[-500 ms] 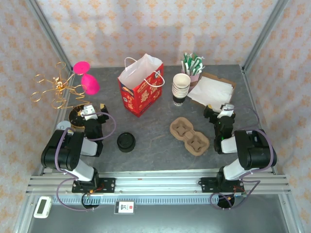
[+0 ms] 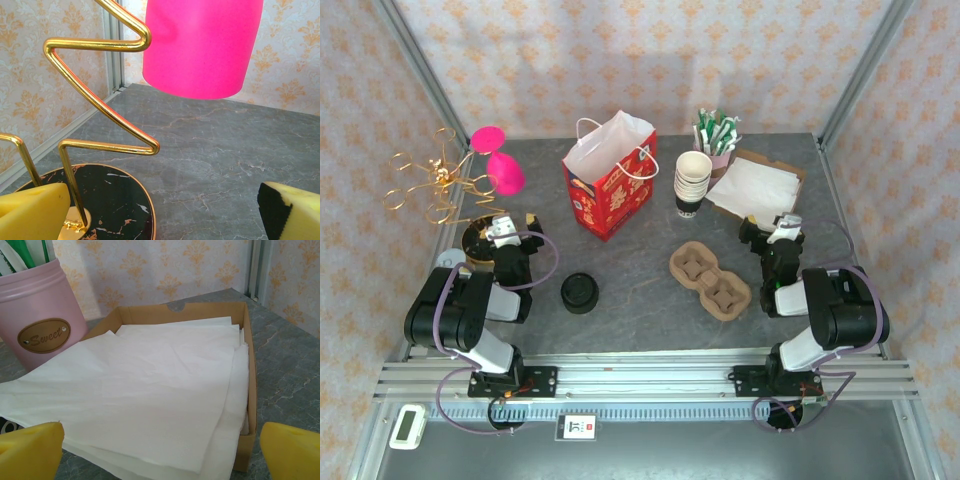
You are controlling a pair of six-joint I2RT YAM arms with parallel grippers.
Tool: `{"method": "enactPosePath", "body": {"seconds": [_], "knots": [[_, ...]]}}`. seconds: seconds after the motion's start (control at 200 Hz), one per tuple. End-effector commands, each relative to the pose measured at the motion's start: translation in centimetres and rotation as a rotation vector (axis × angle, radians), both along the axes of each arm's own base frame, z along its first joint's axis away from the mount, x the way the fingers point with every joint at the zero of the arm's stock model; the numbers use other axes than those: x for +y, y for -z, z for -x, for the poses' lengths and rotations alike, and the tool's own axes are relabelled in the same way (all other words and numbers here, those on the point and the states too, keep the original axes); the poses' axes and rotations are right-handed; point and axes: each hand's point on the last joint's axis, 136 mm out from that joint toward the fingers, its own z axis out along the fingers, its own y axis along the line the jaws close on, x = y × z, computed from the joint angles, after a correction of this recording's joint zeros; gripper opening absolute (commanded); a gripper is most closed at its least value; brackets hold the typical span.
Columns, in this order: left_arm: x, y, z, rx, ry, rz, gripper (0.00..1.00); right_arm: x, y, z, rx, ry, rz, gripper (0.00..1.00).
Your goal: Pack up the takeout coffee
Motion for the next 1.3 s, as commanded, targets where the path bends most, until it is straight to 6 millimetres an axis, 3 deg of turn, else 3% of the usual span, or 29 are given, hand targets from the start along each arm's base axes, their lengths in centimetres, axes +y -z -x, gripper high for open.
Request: {"method": "enactPosePath", "body": {"seconds": [0.0, 0.516, 0.881, 1.071, 1.191, 1.296], "knots": [[-0.1, -0.8, 0.0, -0.044, -0.009, 0.016, 0.99, -0.1, -1.1, -0.2, -0.038, 0.001, 0.012, 1.0], [-0.7, -0.7, 0.2, -0.041, 0.035, 0.007, 0.99, -0.1, -1.3, -0.2, -0.046, 0.001, 0.011, 1.0], [-1.3, -5.2, 1.9, -0.113, 0.071, 0.027, 0.99, -1.6, -5.2, 0.4, -0.073, 0.098, -0.031, 1.0], [-1.8, -8.7, 2.9, -0.219, 0.108, 0.138, 1.0, -2.2, -8.4, 0.7, -0.103, 0.171, -0.257, 1.0], [-1.6, -10.4, 3.8, -0.34, 0.098, 0.332, 1.0, -3.9, -6.6, 1.3, 0.038, 0.356, -0.44, 1.0], [-0.8, -10.1, 5.2, -0.445, 0.064, 0.504, 1.0, -2.1, -6.4, 0.7, 0.091, 0.256, -0.466, 1.0]]}}
